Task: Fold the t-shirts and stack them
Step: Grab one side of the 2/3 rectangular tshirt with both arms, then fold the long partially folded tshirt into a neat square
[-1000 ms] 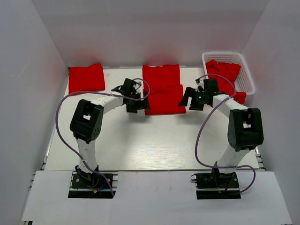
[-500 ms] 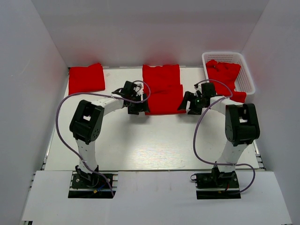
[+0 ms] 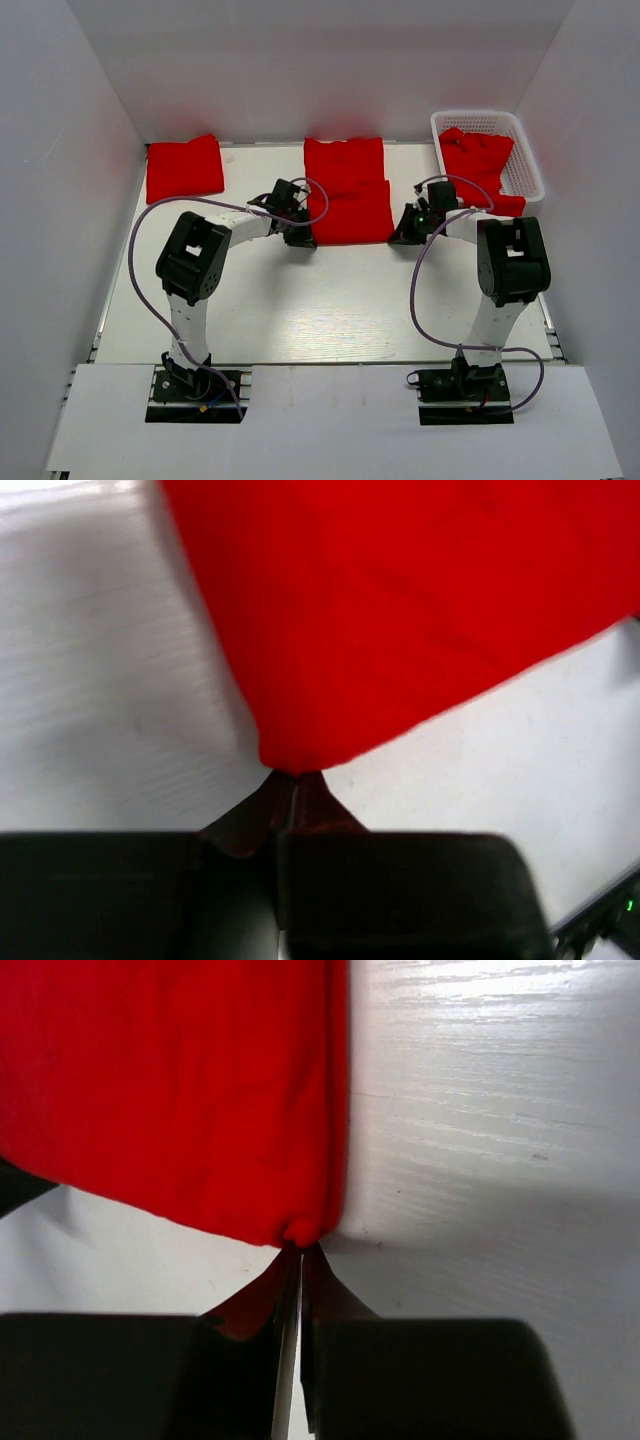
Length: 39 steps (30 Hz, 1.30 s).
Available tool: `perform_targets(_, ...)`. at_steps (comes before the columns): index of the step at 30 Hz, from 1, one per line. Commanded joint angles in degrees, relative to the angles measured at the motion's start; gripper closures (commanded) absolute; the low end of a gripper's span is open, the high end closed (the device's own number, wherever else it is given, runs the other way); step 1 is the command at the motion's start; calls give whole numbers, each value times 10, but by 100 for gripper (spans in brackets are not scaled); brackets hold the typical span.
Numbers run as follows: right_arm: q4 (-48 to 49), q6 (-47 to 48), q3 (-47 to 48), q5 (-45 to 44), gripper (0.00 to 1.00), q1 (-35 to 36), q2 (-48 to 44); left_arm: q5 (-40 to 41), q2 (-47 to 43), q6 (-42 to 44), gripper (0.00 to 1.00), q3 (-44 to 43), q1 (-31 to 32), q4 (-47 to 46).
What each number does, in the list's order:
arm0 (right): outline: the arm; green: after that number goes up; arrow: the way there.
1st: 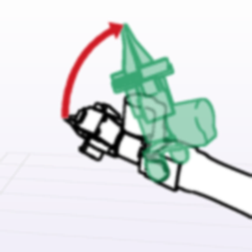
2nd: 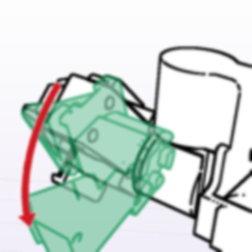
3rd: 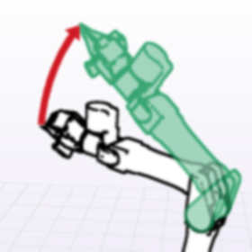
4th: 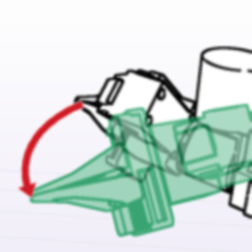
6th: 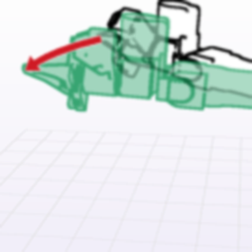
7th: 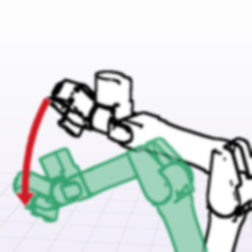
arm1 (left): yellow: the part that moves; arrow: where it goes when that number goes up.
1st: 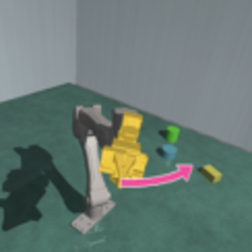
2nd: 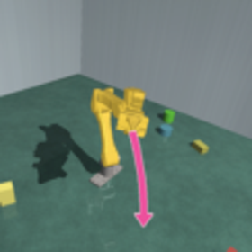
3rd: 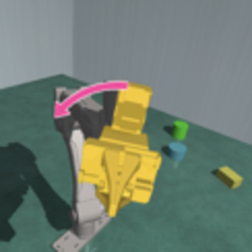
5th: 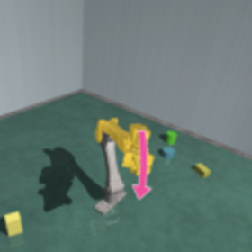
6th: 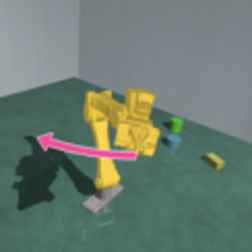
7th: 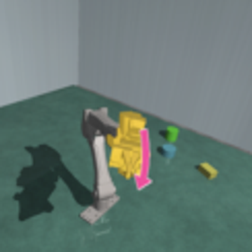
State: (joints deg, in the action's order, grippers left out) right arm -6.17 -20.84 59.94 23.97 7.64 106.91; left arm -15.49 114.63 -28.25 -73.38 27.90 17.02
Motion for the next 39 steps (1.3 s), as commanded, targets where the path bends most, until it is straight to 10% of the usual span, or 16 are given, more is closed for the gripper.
perform_targets(1, 21, 2, 11, -6, 96, -1, 10, 15, 17, -6, 93, 0, 2, 2)
perform_targets(13, 36, 10, -166, -9, 100, 6, -210, -1, -112, -6, 100, 106, 21, 27)
perform_targets(23, -182, 38, -218, -19, 100, 7, -456, -59, -252, -13, 100, 92, 58, 181)
perform_targets(39, -81, 41, 33, -68, 100, -2, -263, 93, -105, -2, 100, -225, 16, 210)
